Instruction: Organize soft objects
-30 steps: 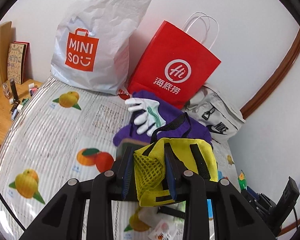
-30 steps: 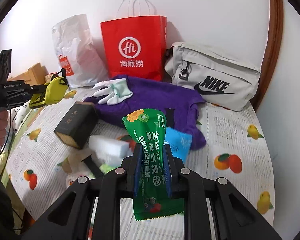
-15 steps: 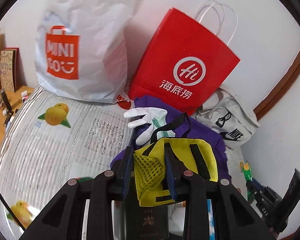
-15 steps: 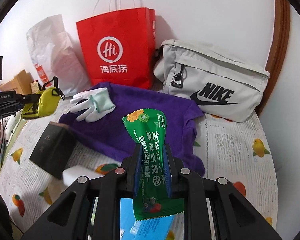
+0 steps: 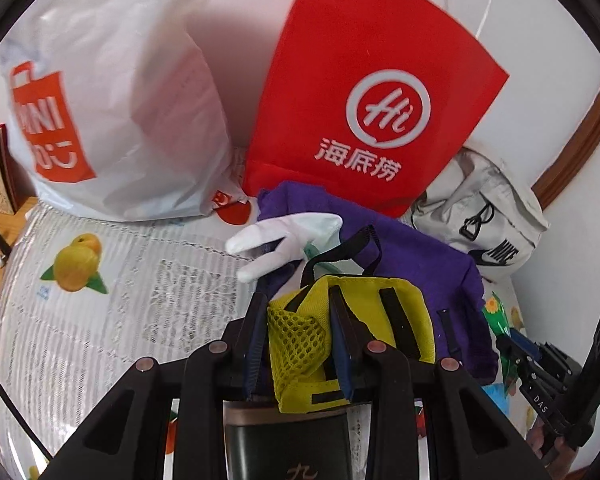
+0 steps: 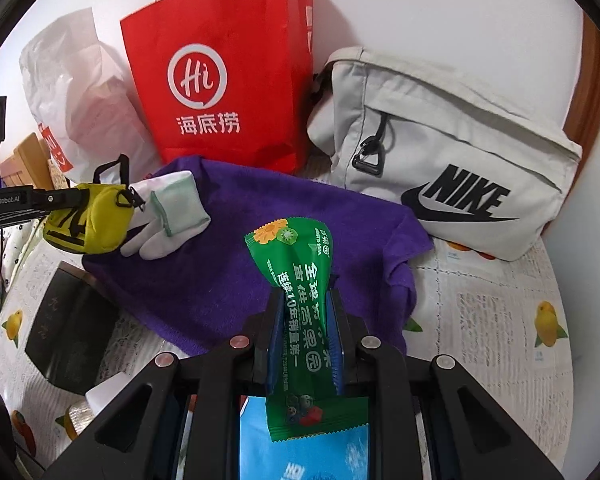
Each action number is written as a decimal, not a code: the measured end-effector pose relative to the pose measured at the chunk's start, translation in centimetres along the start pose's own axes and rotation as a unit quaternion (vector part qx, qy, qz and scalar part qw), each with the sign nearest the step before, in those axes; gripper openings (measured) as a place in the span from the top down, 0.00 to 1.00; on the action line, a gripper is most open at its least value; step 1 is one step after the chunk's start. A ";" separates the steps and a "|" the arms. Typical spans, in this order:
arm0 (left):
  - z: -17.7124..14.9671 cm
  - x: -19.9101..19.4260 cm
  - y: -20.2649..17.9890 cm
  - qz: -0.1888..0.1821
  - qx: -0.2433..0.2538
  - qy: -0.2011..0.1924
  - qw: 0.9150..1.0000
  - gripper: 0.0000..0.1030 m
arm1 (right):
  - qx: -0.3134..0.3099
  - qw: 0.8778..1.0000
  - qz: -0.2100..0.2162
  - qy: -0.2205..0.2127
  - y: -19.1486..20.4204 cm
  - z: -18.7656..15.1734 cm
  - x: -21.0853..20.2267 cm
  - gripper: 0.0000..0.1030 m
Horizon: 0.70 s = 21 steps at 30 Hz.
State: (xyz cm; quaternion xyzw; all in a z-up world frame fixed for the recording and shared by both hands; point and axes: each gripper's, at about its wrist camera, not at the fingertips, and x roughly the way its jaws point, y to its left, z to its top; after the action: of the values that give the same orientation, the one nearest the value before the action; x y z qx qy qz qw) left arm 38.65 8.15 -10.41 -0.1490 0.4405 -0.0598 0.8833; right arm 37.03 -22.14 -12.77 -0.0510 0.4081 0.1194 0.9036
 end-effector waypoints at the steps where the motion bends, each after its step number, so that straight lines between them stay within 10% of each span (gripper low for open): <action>1: 0.0 0.4 -0.1 -0.002 0.001 0.003 1.000 0.72 | -0.001 1.000 0.001 0.002 0.1 0.1 0.3 0.80; 21: -0.3 5.8 -1.5 0.023 0.052 0.050 0.997 0.70 | 0.003 0.999 0.000 0.046 -0.5 0.5 4.9 0.79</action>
State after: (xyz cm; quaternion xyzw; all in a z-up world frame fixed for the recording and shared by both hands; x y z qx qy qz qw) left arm 41.97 5.27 -14.45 -0.0900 0.4841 -0.0699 0.8676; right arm 40.67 -21.63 -16.08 -0.0538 0.4498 0.1159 0.8840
